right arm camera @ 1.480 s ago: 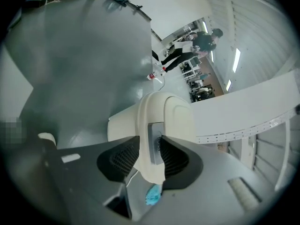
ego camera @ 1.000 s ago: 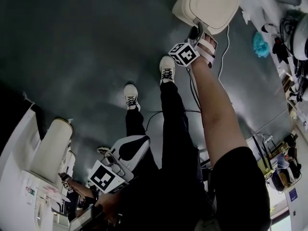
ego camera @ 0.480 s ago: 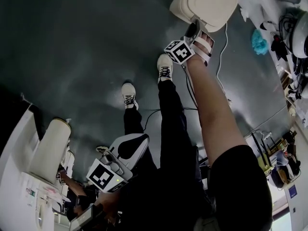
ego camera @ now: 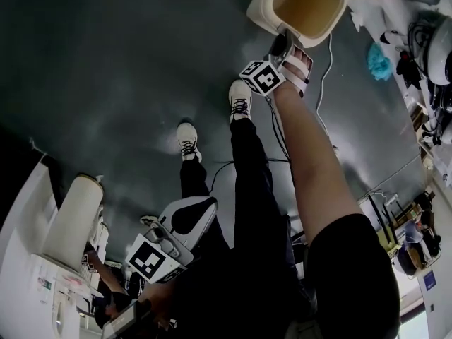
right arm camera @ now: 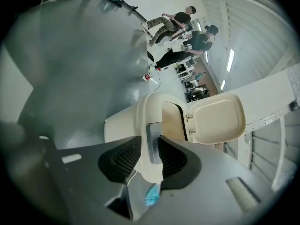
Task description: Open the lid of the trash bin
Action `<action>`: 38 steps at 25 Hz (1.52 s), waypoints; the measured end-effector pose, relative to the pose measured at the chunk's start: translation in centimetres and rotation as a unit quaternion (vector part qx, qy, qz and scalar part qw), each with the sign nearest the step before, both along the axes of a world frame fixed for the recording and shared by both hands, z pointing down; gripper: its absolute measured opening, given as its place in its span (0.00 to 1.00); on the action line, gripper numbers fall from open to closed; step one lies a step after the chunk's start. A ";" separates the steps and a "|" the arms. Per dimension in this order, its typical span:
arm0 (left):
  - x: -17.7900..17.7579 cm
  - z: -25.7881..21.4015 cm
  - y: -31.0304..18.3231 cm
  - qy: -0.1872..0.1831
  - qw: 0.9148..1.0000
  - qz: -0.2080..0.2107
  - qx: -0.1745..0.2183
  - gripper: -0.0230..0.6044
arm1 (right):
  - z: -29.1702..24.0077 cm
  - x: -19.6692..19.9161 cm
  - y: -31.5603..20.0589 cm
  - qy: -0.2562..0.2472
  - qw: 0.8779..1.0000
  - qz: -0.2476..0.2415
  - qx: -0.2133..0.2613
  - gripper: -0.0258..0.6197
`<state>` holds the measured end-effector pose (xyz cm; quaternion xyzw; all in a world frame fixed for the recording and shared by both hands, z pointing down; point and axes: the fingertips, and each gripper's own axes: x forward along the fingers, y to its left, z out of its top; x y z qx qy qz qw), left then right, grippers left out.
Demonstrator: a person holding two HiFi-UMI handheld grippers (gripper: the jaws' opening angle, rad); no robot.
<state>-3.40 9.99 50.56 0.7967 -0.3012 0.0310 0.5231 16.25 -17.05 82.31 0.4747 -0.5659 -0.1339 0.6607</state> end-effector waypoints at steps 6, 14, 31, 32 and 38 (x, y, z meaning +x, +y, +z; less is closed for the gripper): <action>0.1 -0.2 0.1 -0.001 1.000 0.003 0.002 0.04 | 0.0 -0.1 0.0 -0.006 1.000 0.007 -0.001 0.22; 0.0 -0.5 0.2 -0.007 1.000 0.007 0.005 0.04 | -0.1 -0.2 0.0 -0.010 1.000 0.005 -0.004 0.22; 0.1 -5.2 -0.4 -0.018 0.999 0.020 0.037 0.04 | -2.3 -0.3 0.5 -0.102 0.989 0.055 -0.092 0.09; 0.1 -5.6 -0.5 -0.018 0.999 0.022 0.040 0.04 | -3.0 -0.4 0.7 -0.121 0.986 0.065 -0.092 0.05; 0.1 -9.3 -1.1 -0.015 0.997 0.036 0.073 0.04 | -9.6 -4.0 2.6 -0.310 0.942 0.089 -0.097 0.05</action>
